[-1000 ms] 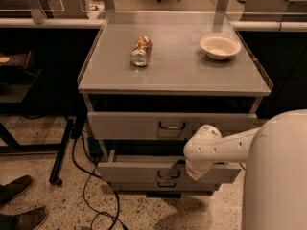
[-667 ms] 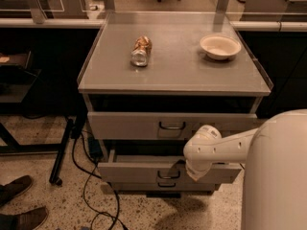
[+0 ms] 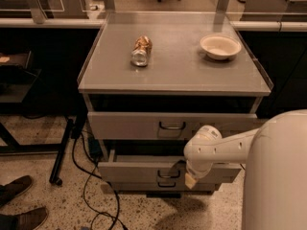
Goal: Close middle drawer
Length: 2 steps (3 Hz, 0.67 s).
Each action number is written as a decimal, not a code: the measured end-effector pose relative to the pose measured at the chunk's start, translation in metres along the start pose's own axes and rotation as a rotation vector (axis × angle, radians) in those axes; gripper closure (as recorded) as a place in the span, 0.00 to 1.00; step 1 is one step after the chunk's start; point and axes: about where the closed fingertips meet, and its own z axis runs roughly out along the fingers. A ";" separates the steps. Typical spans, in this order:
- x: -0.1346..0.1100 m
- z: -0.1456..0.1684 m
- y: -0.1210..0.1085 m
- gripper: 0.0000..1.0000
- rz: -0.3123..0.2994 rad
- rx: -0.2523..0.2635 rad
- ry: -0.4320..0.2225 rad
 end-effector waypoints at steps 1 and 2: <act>0.000 0.000 0.000 0.00 0.000 0.000 0.000; 0.000 0.000 0.000 0.00 0.000 0.000 0.000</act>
Offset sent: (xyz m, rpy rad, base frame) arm 0.0000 0.0000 0.0000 0.0000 0.0000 0.0000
